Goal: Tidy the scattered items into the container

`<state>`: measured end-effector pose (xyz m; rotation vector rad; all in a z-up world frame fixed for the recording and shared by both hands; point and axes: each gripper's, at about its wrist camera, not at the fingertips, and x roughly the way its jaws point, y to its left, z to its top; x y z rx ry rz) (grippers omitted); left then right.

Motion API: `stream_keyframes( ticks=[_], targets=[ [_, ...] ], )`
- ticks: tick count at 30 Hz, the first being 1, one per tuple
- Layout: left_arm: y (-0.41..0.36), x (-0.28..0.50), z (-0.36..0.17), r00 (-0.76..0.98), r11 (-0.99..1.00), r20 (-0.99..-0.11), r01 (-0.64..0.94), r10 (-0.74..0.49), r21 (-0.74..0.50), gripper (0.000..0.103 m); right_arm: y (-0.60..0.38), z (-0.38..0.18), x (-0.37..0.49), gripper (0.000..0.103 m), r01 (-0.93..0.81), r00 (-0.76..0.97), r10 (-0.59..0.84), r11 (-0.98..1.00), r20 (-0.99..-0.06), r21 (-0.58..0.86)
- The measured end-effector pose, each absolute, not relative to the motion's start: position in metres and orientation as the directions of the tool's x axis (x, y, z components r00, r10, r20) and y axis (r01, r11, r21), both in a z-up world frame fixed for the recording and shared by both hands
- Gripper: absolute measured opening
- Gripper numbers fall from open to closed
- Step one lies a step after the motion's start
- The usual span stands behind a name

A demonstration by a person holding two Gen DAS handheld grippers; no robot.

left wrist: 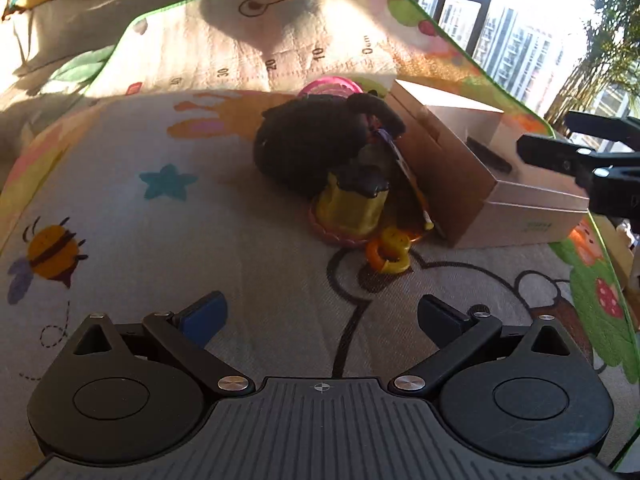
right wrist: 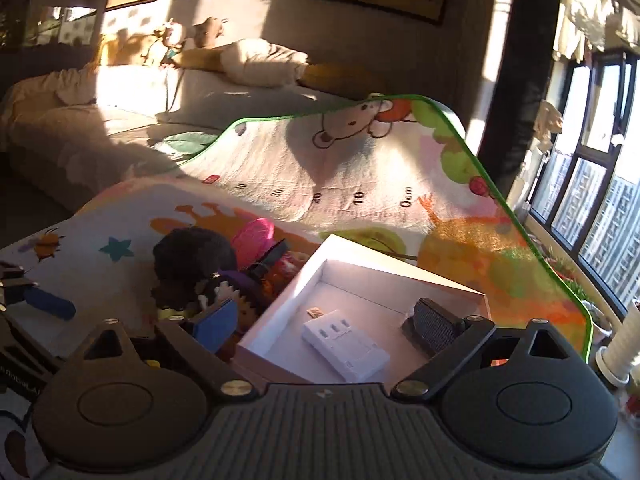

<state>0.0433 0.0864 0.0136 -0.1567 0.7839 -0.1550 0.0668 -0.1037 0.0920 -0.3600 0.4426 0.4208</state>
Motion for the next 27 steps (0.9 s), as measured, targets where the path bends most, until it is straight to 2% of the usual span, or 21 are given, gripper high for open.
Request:
stream_keyframes(
  ticks=[1, 3, 6, 8, 9, 10, 16, 17, 18, 19, 22, 27],
  targets=[
    [0.089, 0.04, 0.014, 0.701, 0.976, -0.685, 0.078, -0.197, -0.201, 0.103, -0.09, 0.092, 0.066, 0.065, -0.501, 0.799, 0.338, 0.832, -0.498, -0.237],
    [0.089, 0.037, 0.014, 0.709, 0.976, -0.676, 0.083, -0.201, -0.203, 0.103, -0.066, 0.093, 0.071, 0.049, -0.547, 0.766, 0.37, 0.805, -0.525, -0.229],
    [0.088, 0.033, 0.01, 0.729, 0.976, -0.655, 0.087, -0.199, -0.199, 0.103, -0.039, 0.099, 0.097, 0.048, -0.571, 0.719, 0.399, 0.806, -0.569, -0.157],
    [0.088, 0.031, 0.008, 0.742, 0.975, -0.64, 0.082, -0.199, -0.208, 0.103, -0.028, 0.097, 0.12, 0.061, -0.542, 0.708, 0.395, 0.835, -0.585, -0.092],
    [0.088, 0.03, 0.007, 0.75, 0.974, -0.631, 0.081, -0.199, -0.211, 0.103, -0.024, 0.094, 0.134, 0.084, -0.526, 0.7, 0.389, 0.848, -0.599, -0.064],
    [0.088, 0.028, 0.006, 0.755, 0.975, -0.625, 0.084, -0.198, -0.207, 0.103, -0.02, 0.089, 0.146, 0.091, -0.519, 0.686, 0.386, 0.853, -0.617, -0.044],
    [0.087, 0.025, 0.004, 0.768, 0.974, -0.608, 0.097, -0.203, -0.203, 0.103, 0.009, 0.061, 0.177, 0.092, -0.567, 0.64, 0.368, 0.818, -0.675, -0.092],
    [0.088, 0.025, 0.003, 0.769, 0.974, -0.606, 0.097, -0.203, -0.203, 0.103, 0.015, 0.06, 0.177, 0.09, -0.589, 0.625, 0.378, 0.802, -0.683, -0.095],
    [0.088, 0.024, 0.003, 0.771, 0.974, -0.604, 0.097, -0.203, -0.204, 0.103, 0.019, 0.062, 0.175, 0.071, -0.609, 0.614, 0.392, 0.787, -0.685, -0.096],
    [0.087, 0.024, 0.003, 0.772, 0.974, -0.603, 0.097, -0.203, -0.204, 0.103, 0.022, 0.066, 0.172, 0.062, -0.617, 0.61, 0.399, 0.781, -0.685, -0.095],
    [0.087, 0.024, 0.003, 0.773, 0.975, -0.602, 0.096, -0.2, -0.2, 0.103, 0.022, 0.088, 0.16, 0.052, -0.607, 0.642, 0.41, 0.788, -0.648, -0.103],
    [0.085, 0.024, 0.002, 0.773, 0.978, -0.605, 0.095, -0.192, -0.188, 0.103, -0.031, 0.128, 0.126, 0.05, -0.594, 0.655, 0.492, 0.805, -0.574, 0.012]
  ],
)
